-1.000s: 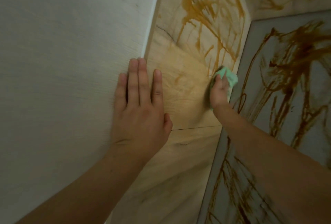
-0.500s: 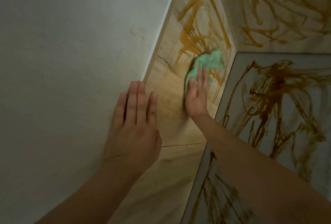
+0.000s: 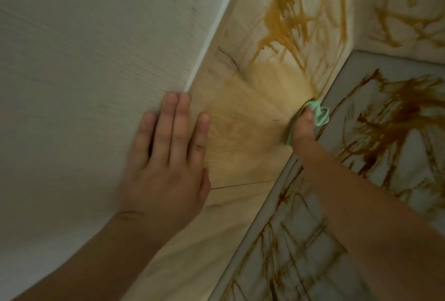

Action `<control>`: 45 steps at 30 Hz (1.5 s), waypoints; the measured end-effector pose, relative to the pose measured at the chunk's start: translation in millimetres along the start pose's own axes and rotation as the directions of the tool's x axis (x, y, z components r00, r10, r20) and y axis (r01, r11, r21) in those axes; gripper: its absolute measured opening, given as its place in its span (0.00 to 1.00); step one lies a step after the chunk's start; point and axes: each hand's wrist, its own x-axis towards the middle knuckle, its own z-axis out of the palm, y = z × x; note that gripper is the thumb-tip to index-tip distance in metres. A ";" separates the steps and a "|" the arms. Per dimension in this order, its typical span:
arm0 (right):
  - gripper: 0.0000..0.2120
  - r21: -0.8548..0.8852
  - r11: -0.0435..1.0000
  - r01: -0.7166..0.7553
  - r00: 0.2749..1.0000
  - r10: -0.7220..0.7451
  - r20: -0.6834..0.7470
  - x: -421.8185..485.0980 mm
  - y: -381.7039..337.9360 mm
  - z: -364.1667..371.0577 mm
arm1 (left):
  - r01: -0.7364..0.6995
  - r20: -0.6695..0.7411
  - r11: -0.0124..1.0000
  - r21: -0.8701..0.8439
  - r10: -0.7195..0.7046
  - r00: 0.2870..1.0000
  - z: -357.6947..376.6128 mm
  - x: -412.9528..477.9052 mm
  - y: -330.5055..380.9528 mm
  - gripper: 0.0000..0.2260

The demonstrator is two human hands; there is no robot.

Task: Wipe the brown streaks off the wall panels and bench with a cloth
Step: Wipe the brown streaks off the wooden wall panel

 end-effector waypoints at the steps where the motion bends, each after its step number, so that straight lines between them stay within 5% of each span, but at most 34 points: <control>1: 0.27 -0.005 0.998 0.063 0.998 -0.063 0.004 -20.6 -11.8 1.1 | 0.005 0.002 1.000 0.006 -0.005 1.000 -1.6 0.3 0.1 0.37; 5: 0.26 -0.032 0.905 0.424 0.898 -0.415 0.143 -133.5 -42.9 12.4 | 0.007 -0.004 1.000 -0.022 -0.007 1.000 -4.3 1.9 -0.1 0.37; 11: 0.26 -0.013 0.551 0.834 0.521 -0.780 0.347 -234.0 -70.8 34.5 | 0.014 -0.054 0.997 -0.072 -0.018 0.998 -5.2 2.6 -1.7 0.37; 13: 0.27 -0.023 0.477 0.878 0.458 -0.828 0.324 -214.7 -91.4 35.2 | 0.008 -0.048 0.997 -0.078 -0.012 0.999 -5.1 2.4 -2.2 0.37; 16: 0.26 -0.049 0.512 0.858 0.507 -0.825 0.250 -170.4 -114.3 34.0 | 0.006 -0.048 0.997 -0.071 -0.010 0.999 -2.5 2.3 -3.1 0.38; 18: 0.26 -0.071 0.635 0.770 0.636 -0.753 0.169 -142.0 -112.5 31.9 | 0.008 -0.049 0.997 -0.073 -0.012 0.999 -1.4 1.4 -2.9 0.38; 21: 0.28 -0.049 0.897 0.440 0.897 -0.437 0.061 -109.5 -107.9 26.7 | 0.008 -0.045 0.997 -0.080 -0.012 0.999 -1.3 1.0 -3.0 0.37; 23: 0.29 -0.025 0.969 0.245 0.969 -0.244 0.041 -108.5 -108.4 21.8 | 0.011 -0.045 0.996 -0.087 -0.015 0.999 -1.8 1.3 -3.2 0.37; 26: 0.27 -0.049 0.921 0.385 0.912 -0.372 0.173 -163.8 -109.2 20.9 | 0.015 -0.052 0.996 -0.088 -0.019 0.998 -2.9 2.2 -2.8 0.37; 29: 0.26 -0.035 0.735 0.677 0.693 -0.622 0.365 -226.3 -112.8 22.3 | 0.016 -0.060 0.994 -0.111 -0.022 0.998 -3.9 1.6 -3.0 0.37; 31: 0.26 -0.012 0.652 0.758 0.613 -0.706 0.355 -227.7 -138.9 27.1 | 0.016 -0.054 0.992 -0.126 -0.023 0.998 -4.2 1.9 -3.1 0.37; 36: 0.29 -0.171 0.718 0.675 0.736 -0.637 0.230 -161.2 -208.0 22.6 | 0.012 -0.016 0.994 -0.112 -0.014 1.000 -5.1 -0.8 -3.4 0.38; 41: 0.30 -0.102 0.945 0.311 0.902 -0.259 0.345 -169.2 -168.3 -5.5 | 0.003 -0.003 0.994 -0.111 -0.004 1.000 -5.6 -2.9 -3.2 0.36; 45: 0.27 -0.066 0.998 0.009 0.896 0.021 0.445 -207.0 -145.0 -51.3 | -0.008 0.026 0.997 -0.079 0.011 1.000 -7.5 -5.0 -4.0 0.34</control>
